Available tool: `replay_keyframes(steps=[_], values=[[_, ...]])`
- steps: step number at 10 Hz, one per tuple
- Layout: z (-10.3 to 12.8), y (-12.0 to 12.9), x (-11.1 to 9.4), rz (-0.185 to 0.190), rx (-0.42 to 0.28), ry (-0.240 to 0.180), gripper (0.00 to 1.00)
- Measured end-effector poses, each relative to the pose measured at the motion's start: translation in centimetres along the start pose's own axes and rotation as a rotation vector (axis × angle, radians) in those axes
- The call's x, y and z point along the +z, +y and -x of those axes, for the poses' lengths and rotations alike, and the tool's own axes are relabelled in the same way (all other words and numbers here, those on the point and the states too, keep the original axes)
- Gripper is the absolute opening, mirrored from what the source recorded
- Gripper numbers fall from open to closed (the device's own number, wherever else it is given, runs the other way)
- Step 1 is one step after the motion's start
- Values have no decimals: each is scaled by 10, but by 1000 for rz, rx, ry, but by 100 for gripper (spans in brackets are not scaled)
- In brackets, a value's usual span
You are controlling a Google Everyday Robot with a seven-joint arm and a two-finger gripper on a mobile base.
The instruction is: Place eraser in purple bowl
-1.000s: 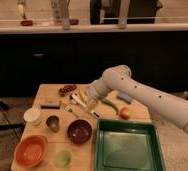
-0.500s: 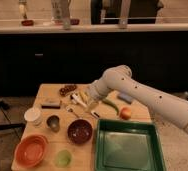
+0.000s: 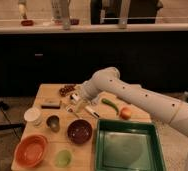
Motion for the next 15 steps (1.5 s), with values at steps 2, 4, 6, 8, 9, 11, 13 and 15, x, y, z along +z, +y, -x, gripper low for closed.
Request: replay_keyframes(steps=[2, 4, 6, 8, 9, 11, 13, 15], values=[[19, -3, 32, 24, -3, -52, 80], [27, -7, 46, 44, -15, -79, 80], [38, -14, 61, 54, -29, -92, 80], [43, -22, 71, 57, -36, -93, 80], [45, -26, 75, 55, -36, -94, 80], [47, -30, 85, 37, -17, -93, 80], [38, -27, 99, 16, 44, -74, 80], [35, -24, 115, 27, 63, -53, 80]])
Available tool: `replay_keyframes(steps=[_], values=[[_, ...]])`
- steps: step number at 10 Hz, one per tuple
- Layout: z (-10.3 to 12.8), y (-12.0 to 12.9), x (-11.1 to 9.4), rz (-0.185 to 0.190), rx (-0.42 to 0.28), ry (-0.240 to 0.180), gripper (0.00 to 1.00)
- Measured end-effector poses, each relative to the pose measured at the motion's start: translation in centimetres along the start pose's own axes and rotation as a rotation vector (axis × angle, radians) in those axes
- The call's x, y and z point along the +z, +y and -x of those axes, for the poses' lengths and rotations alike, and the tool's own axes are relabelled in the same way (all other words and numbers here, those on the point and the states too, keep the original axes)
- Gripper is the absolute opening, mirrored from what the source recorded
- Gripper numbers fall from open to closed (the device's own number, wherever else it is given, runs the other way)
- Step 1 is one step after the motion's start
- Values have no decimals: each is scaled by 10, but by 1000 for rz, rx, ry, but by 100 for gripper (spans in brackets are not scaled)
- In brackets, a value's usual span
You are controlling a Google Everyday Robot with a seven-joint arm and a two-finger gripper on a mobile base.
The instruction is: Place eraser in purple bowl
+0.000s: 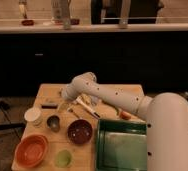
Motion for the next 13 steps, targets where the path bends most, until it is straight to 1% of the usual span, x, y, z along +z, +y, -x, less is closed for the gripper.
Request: replay_keyframes(steps=[3, 6, 8, 9, 10, 11, 13], values=[[-5, -1, 2, 3, 11, 4, 80], [-4, -1, 2, 4, 9, 3, 80], [-5, -2, 4, -3, 22, -5, 80], [-11, -6, 10, -9, 50, -19, 80], [-17, -9, 21, -13, 71, -31, 80], [-18, -11, 28, -15, 81, -39, 80], [-21, -16, 34, -26, 105, -53, 80]])
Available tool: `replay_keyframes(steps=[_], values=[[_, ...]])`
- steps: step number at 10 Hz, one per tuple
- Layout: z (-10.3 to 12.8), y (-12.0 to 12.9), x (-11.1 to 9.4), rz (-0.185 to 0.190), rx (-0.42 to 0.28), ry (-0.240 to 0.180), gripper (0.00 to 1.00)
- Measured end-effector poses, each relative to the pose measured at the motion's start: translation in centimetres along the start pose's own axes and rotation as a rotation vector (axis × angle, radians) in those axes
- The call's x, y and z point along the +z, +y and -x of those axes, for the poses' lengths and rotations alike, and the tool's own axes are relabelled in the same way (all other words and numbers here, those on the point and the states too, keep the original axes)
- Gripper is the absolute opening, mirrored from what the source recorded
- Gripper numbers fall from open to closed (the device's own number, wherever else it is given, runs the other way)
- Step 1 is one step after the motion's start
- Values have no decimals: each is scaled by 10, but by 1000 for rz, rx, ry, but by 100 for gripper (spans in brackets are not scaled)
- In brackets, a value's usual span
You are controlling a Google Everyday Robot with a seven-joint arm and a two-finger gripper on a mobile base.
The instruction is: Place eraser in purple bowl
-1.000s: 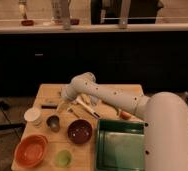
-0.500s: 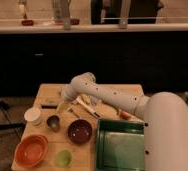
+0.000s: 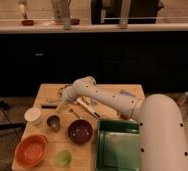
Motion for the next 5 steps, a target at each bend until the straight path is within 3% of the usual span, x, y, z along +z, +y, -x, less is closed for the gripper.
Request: replay_keyframes(steps=[3, 5], values=[[-6, -6, 17, 2, 26, -18, 80], [-12, -9, 34, 23, 36, -18, 80]])
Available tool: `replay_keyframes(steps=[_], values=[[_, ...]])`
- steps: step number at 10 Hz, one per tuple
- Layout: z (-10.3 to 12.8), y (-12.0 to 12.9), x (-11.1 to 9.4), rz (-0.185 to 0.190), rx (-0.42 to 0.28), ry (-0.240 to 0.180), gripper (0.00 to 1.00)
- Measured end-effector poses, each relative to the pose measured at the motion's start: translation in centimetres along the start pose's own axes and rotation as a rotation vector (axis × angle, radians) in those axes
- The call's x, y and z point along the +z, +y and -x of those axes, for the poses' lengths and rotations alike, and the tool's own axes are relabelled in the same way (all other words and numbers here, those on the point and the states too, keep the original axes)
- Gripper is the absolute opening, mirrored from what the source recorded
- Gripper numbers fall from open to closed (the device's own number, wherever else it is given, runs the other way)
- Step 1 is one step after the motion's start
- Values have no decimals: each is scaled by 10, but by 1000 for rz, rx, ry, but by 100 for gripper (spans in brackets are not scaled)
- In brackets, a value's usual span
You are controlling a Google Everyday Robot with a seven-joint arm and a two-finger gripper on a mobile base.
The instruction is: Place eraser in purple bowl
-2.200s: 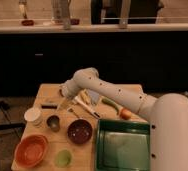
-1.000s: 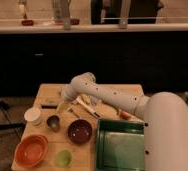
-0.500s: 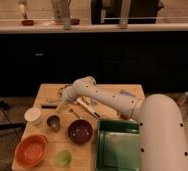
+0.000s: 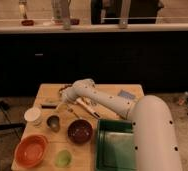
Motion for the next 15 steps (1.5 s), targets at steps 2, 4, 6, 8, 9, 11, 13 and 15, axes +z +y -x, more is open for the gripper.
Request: replay_keyframes(steps=[2, 4, 6, 8, 9, 11, 13, 15], values=[[0, -3, 15, 21, 5, 2, 80], [-1, -6, 23, 35, 11, 3, 80], [-3, -8, 27, 47, 14, 2, 65], [-4, -7, 30, 57, 12, 0, 47], [-4, -7, 31, 61, 10, -1, 36], [-3, -6, 31, 67, 4, -5, 16], [-1, -6, 31, 74, -7, -14, 6], [5, -7, 28, 71, -18, -27, 6]])
